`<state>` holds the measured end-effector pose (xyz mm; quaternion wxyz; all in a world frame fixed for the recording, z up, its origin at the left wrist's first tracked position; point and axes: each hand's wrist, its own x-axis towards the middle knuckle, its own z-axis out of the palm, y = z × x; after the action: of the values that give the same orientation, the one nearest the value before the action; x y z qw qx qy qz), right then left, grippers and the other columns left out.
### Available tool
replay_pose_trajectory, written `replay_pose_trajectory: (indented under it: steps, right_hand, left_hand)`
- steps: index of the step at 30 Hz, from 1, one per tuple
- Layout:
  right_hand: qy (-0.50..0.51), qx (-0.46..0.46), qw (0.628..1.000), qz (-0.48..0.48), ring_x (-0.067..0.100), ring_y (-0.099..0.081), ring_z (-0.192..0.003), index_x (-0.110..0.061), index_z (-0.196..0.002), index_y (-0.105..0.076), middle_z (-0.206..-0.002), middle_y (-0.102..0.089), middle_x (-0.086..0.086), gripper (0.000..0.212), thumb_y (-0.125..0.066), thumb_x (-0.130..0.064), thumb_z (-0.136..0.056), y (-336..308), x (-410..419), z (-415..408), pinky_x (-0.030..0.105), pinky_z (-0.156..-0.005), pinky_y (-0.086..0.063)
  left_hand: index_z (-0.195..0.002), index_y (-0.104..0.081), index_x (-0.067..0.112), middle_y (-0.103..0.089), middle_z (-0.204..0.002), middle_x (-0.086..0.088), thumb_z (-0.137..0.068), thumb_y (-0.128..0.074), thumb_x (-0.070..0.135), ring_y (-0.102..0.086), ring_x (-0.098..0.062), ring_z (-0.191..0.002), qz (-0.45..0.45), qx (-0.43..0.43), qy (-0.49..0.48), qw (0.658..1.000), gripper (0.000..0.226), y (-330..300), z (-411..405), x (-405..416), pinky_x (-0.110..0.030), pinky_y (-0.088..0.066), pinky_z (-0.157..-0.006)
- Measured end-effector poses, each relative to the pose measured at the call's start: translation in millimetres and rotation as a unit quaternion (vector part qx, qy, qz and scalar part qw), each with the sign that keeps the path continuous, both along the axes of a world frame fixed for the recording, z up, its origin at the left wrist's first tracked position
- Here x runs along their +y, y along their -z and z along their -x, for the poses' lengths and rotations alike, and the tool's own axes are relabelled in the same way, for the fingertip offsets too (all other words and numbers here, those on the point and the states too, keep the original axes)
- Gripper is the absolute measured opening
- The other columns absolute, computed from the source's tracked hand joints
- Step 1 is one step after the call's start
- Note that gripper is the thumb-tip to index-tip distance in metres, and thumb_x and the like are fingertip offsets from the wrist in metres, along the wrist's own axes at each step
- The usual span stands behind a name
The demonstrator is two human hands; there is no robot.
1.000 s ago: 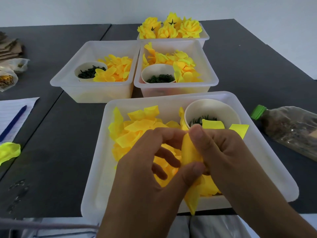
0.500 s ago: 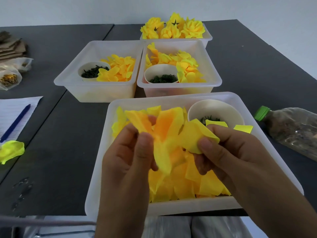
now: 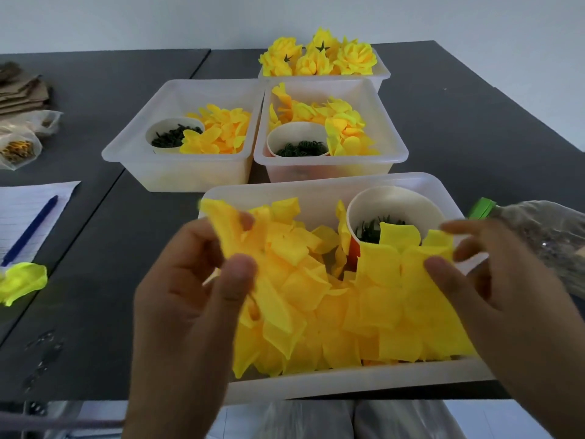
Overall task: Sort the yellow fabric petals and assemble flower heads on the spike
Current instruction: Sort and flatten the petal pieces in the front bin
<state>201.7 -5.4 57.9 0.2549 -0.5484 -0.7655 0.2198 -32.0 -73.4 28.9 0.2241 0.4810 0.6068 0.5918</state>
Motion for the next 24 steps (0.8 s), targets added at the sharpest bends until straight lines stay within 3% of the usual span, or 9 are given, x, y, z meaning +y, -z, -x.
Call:
replay_pose_trajectory:
  steps: [2, 4, 7, 9, 12, 14, 17, 20, 24]
  right_hand:
    - [0.05, 0.008, 0.99, -0.13, 0.002, -0.043, -0.062, -0.028, -0.111, -0.046, -0.081, -0.043, -0.008, 0.044, -0.044, -0.063, -0.085, -4.4, -0.4, 2.9, 0.02, -0.053, -0.031]
    - [0.005, 0.066, 0.99, -0.125, 0.009, -0.049, -0.062, -0.036, -0.101, -0.048, -0.082, -0.05, -0.012, 0.04, -0.04, -0.069, -0.08, -9.6, -6.6, 9.5, 0.018, -0.05, -0.037]
    - [-0.132, 0.145, 0.978, 0.071, 0.01, -0.06, -0.071, -0.039, -0.092, -0.059, -0.082, -0.064, -0.012, 0.059, -0.035, -0.087, -0.067, -14.1, -15.1, 26.2, 0.015, -0.055, -0.047]
    - [-0.165, 0.144, 0.97, 0.108, 0.013, -0.062, -0.07, -0.036, -0.09, -0.061, -0.077, -0.065, -0.008, 0.053, -0.047, -0.08, -0.065, -10.5, -17.6, 30.7, 0.024, -0.059, -0.051]
    - [-0.14, 0.162, 0.974, 0.073, 0.011, -0.057, -0.064, -0.032, -0.082, -0.064, -0.068, -0.062, -0.006, 0.025, -0.059, -0.055, -0.076, -7.5, -13.8, 30.8, 0.02, -0.054, -0.044]
    - [-0.144, 0.195, 0.965, 0.103, 0.014, -0.053, -0.058, -0.03, -0.077, -0.067, -0.066, -0.061, 0.001, 0.024, -0.06, -0.052, -0.085, -8.2, -11.9, 28.2, 0.028, -0.054, -0.044]
    - [-0.17, 0.221, 0.943, 0.183, 0.026, -0.055, -0.063, -0.027, -0.074, -0.071, -0.065, -0.062, 0.009, 0.029, -0.06, -0.053, -0.067, -16.4, -9.3, 26.0, 0.041, -0.061, -0.046]
    - [-0.171, 0.216, 0.946, 0.17, 0.016, -0.046, -0.052, -0.024, -0.068, -0.068, -0.058, -0.055, 0.008, 0.031, -0.063, -0.051, -0.082, -13.9, -6.0, 23.7, 0.028, -0.05, -0.041]
    - [-0.165, 0.216, 0.949, 0.16, 0.005, -0.041, -0.049, -0.02, -0.062, -0.06, -0.052, -0.047, 0.001, 0.022, -0.061, -0.039, -0.072, -9.5, -6.0, 25.3, 0.017, -0.047, -0.033]
  left_hand:
    - [-0.11, -0.063, 0.03, -0.065, -0.09, 0.004, -0.078, -0.066, 0.057, -0.062, -0.014, -0.071, -0.011, 0.072, 0.027, 0.997, 0.042, -18.3, -14.4, 0.5, -0.027, -0.052, -0.058]
    - [-0.102, -0.06, 0.036, -0.057, -0.08, 0.015, -0.072, -0.063, 0.064, -0.057, -0.008, -0.068, 0.002, 0.156, 0.073, 0.985, 0.041, -28.8, -28.3, 2.0, -0.015, -0.044, -0.054]
    - [-0.099, -0.055, 0.043, -0.052, -0.081, 0.022, -0.075, -0.054, 0.067, -0.054, -0.001, -0.071, 0.028, 0.276, 0.086, 0.957, 0.034, -28.0, -39.0, 6.3, -0.01, -0.041, -0.054]
    - [-0.101, -0.057, 0.04, -0.05, -0.08, 0.023, -0.08, -0.049, 0.066, -0.051, 0.002, -0.066, 0.031, 0.317, 0.1, 0.943, 0.035, -27.9, -42.7, 7.6, -0.008, -0.036, -0.05]
    - [-0.1, -0.059, 0.038, -0.049, -0.078, 0.021, -0.079, -0.055, 0.057, -0.048, 0.001, -0.065, 0.022, 0.331, 0.102, 0.938, 0.03, -27.8, -44.3, 6.9, -0.009, -0.036, -0.05]
    - [-0.098, -0.059, 0.038, -0.048, -0.077, 0.021, -0.078, -0.056, 0.056, -0.047, 0.0, -0.065, 0.014, 0.327, 0.097, 0.94, 0.027, -29.1, -42.9, 6.2, -0.011, -0.038, -0.051]
    - [-0.097, -0.062, 0.038, -0.048, -0.077, 0.022, -0.078, -0.056, 0.056, -0.048, 0.001, -0.065, 0.01, 0.324, 0.102, 0.94, 0.027, -31.4, -42.3, 7.1, -0.009, -0.039, -0.053]
    - [-0.102, -0.061, 0.039, -0.05, -0.08, 0.023, -0.078, -0.057, 0.057, -0.05, 0.002, -0.068, 0.018, 0.312, 0.114, 0.943, 0.031, -30.9, -43.0, 7.4, -0.006, -0.037, -0.055]
    - [-0.105, -0.063, 0.036, -0.05, -0.081, 0.022, -0.075, -0.06, 0.059, -0.049, 0.002, -0.068, 0.013, 0.313, 0.119, 0.942, 0.037, -30.8, -46.9, 8.2, -0.005, -0.035, -0.056]
